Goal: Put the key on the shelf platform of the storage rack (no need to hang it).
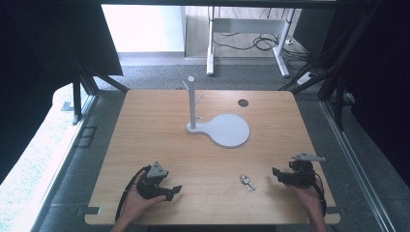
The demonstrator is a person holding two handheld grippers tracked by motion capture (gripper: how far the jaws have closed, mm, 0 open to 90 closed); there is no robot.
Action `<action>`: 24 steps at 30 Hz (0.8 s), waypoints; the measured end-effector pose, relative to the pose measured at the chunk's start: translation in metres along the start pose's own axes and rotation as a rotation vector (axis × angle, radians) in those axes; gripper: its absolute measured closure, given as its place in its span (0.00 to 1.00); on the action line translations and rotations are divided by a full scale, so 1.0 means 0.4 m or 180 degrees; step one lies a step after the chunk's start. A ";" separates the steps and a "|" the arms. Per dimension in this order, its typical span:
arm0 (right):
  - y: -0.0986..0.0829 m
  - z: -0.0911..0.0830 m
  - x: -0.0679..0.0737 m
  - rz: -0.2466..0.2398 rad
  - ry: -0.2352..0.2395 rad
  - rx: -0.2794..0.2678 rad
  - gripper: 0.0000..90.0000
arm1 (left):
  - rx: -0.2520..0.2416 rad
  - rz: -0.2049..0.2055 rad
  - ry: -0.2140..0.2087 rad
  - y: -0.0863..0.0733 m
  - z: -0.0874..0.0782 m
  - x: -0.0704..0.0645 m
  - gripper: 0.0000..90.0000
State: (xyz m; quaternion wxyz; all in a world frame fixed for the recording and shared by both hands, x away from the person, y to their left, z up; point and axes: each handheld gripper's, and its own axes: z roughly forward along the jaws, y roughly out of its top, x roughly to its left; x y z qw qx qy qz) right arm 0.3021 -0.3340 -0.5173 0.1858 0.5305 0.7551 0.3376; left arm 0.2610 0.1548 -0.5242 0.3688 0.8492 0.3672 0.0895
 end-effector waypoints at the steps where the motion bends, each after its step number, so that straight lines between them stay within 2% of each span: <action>1: 0.001 -0.001 -0.004 0.0032 0.0028 -0.0023 0.29 | 0.0003 -0.0015 -0.0002 0.000 0.001 0.000 0.26; 5: 0.002 -0.008 -0.008 0.0090 0.0062 -0.0042 0.29 | 0.0005 -0.0022 0.0001 -0.001 0.002 0.002 0.26; 9: 0.004 -0.006 -0.003 -0.0010 0.0071 0.0050 0.32 | 0.0018 -0.0023 -0.0001 -0.004 0.006 0.004 0.26; 13: 0.003 -0.001 0.000 -0.0076 0.0062 0.0067 0.32 | 0.0001 -0.0025 -0.0003 -0.004 0.004 0.003 0.26; 24: 0.001 0.002 0.004 -0.0122 0.0037 0.0117 0.33 | -0.0009 -0.0012 0.0005 -0.004 0.003 0.005 0.26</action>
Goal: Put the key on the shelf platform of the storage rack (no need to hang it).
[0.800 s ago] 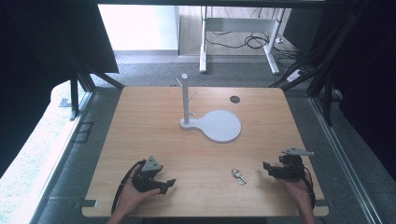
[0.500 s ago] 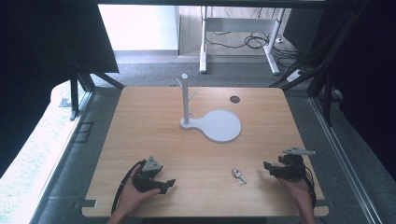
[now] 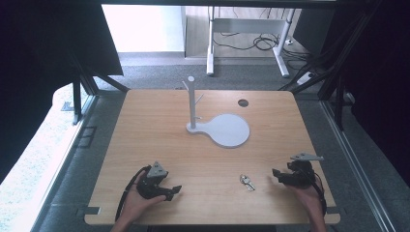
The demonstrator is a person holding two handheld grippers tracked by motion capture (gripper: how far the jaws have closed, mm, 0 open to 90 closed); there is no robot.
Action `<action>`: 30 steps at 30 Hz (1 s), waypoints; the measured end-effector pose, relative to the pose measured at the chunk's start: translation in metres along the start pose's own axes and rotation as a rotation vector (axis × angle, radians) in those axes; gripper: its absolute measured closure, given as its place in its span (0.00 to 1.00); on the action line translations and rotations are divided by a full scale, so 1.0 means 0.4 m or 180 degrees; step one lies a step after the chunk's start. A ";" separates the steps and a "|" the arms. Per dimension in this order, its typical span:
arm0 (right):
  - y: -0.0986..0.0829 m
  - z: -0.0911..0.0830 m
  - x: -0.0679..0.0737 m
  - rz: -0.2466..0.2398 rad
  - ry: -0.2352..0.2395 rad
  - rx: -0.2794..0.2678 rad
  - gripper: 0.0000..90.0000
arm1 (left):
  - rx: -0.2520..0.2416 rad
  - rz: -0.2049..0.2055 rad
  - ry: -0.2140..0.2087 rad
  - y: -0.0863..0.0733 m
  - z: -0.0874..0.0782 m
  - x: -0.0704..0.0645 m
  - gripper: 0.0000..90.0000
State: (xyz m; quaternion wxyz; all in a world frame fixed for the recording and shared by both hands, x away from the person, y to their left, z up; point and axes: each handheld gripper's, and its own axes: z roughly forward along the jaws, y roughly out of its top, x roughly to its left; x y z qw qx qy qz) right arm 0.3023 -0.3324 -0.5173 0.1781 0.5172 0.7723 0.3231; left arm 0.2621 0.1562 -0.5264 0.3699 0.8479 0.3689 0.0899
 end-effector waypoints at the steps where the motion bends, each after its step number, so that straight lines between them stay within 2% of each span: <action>1: 0.000 0.000 0.000 -0.0011 -0.0005 0.0001 0.34 | -0.0001 -0.0006 0.0001 0.000 -0.001 0.000 0.26; 4: 0.001 -0.003 -0.001 -0.0006 -0.0020 -0.0008 0.34 | -0.0010 -0.0043 0.0018 0.000 -0.002 0.001 0.26; 5: 0.001 -0.006 -0.001 0.0008 -0.0047 -0.0021 0.35 | -0.0031 -0.0024 0.0040 0.000 -0.003 0.004 0.26; 6: 0.003 -0.014 -0.002 0.0019 -0.0099 -0.0059 0.36 | -0.0044 -0.0062 0.0056 0.000 -0.004 0.003 0.26; 9: 0.008 -0.025 -0.002 0.0015 -0.0062 -0.0095 0.38 | -0.0087 -0.0088 0.0093 0.001 -0.007 0.004 0.27; 15: 0.023 -0.035 0.007 -0.0050 -0.0012 -0.0086 0.40 | -0.0077 -0.0092 0.0070 0.003 -0.005 0.006 0.27; 19: 0.044 -0.042 0.020 -0.0117 0.0107 -0.0079 0.44 | -0.0091 -0.0086 0.0111 0.008 -0.013 0.003 0.26; 22: 0.057 -0.047 0.031 -0.0167 0.0145 -0.0060 0.45 | -0.0095 -0.0063 0.0137 0.011 -0.017 0.000 0.26; 25: 0.071 -0.054 0.041 -0.0245 0.0101 -0.0037 0.47 | -0.0097 -0.0053 0.0126 0.012 -0.018 -0.002 0.26; 30: 0.090 -0.065 0.050 -0.0287 0.0201 0.0039 0.50 | -0.0058 -0.0043 0.0094 0.008 -0.009 -0.006 0.26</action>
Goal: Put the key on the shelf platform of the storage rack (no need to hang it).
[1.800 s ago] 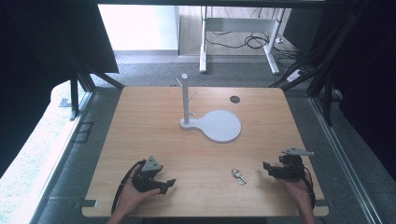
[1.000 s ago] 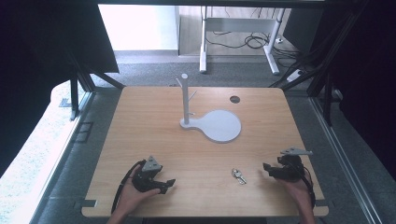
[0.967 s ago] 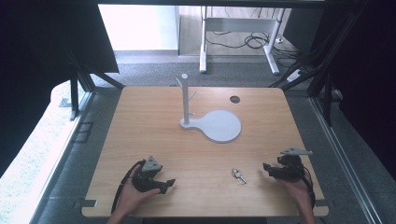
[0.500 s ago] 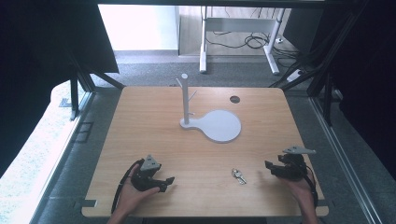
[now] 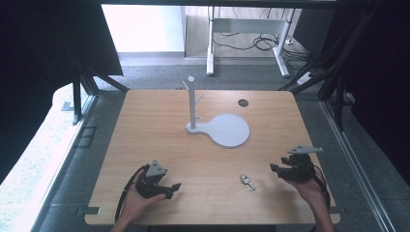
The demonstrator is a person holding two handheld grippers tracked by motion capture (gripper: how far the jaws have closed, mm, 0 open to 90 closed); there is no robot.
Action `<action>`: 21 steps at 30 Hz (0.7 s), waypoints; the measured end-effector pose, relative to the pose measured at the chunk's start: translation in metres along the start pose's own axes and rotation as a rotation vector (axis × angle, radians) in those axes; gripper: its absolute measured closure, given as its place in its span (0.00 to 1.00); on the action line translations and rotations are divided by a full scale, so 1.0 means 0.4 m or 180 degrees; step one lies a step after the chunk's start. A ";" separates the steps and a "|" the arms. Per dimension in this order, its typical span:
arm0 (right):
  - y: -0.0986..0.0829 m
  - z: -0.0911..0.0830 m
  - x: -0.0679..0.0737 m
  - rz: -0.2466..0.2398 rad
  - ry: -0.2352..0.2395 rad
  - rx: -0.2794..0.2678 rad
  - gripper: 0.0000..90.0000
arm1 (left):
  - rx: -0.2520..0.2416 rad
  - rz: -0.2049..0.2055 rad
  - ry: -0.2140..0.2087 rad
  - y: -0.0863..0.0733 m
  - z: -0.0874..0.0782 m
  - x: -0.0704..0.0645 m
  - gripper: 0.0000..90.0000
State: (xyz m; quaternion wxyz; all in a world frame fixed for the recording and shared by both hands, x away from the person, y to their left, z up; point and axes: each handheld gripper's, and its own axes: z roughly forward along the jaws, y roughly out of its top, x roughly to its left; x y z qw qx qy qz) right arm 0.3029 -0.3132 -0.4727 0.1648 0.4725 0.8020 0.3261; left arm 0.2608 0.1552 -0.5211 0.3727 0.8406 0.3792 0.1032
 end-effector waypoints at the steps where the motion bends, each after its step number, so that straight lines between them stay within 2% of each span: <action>1: 0.003 -0.001 0.002 -0.0038 0.0028 0.0019 0.50 | 0.0010 0.0004 -0.0004 -0.001 0.002 -0.001 0.26; 6: 0.020 0.003 0.014 -0.0164 0.0083 0.0178 0.50 | 0.0021 0.0026 -0.0028 0.000 0.006 -0.006 0.27; 8: 0.031 0.006 0.025 -0.0224 0.0162 0.0263 0.51 | 0.0014 0.0021 -0.0031 -0.001 0.005 -0.006 0.27; 10: 0.035 0.008 0.029 -0.0238 0.0196 0.0287 0.51 | 0.0015 0.0004 -0.0030 -0.002 0.006 -0.006 0.27; 13: 0.049 0.005 0.050 -0.0269 0.0384 0.0327 0.54 | 0.0024 0.0016 -0.0032 -0.002 0.008 -0.006 0.26; 18: 0.075 -0.006 0.090 -0.0397 0.0483 0.0386 0.55 | 0.0016 0.0002 -0.0039 -0.003 0.009 -0.009 0.26; 21: 0.087 -0.007 0.104 -0.0452 0.0489 0.0433 0.56 | 0.0006 0.0006 -0.0045 -0.002 0.007 -0.008 0.26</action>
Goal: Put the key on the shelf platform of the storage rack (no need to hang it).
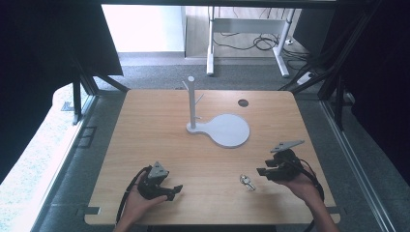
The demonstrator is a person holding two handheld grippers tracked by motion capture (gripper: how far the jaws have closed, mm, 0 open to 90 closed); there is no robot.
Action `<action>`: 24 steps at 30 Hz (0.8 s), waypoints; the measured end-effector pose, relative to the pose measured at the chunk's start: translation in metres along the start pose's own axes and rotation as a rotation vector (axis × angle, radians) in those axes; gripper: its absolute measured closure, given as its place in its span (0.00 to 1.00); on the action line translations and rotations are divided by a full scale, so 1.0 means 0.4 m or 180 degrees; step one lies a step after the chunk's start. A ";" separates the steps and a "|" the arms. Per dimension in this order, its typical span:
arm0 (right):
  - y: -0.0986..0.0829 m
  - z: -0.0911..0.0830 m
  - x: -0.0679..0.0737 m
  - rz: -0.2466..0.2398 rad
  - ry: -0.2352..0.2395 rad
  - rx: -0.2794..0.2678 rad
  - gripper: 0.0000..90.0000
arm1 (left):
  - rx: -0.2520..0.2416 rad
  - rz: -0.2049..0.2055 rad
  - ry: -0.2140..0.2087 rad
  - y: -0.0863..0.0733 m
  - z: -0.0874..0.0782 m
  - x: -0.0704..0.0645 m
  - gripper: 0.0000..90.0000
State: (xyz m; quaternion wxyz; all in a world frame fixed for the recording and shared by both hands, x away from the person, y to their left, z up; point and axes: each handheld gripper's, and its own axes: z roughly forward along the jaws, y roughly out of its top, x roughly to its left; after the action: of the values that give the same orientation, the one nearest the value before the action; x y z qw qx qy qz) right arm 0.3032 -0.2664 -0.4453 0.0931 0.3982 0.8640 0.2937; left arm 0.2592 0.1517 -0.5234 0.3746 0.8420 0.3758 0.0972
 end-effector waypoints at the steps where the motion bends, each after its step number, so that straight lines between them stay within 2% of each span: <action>1: 0.004 0.001 0.003 -0.0011 0.0006 0.0020 0.56 | -0.0004 0.0001 -0.0001 0.000 -0.001 0.001 0.26; 6: 0.023 0.022 0.017 -0.0112 0.0032 0.0188 0.57 | -0.0009 -0.0021 0.0012 -0.001 -0.004 0.005 0.26; 24: 0.068 0.056 0.056 -0.0274 0.0163 0.0398 0.57 | -0.0004 -0.0025 0.0013 -0.003 -0.005 0.009 0.26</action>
State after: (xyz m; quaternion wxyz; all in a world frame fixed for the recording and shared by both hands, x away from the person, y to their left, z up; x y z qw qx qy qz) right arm 0.3142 -0.2263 -0.4459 0.0585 0.3580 0.8991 0.2450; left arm 0.2601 0.1560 -0.5231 0.3747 0.8401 0.3798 0.0977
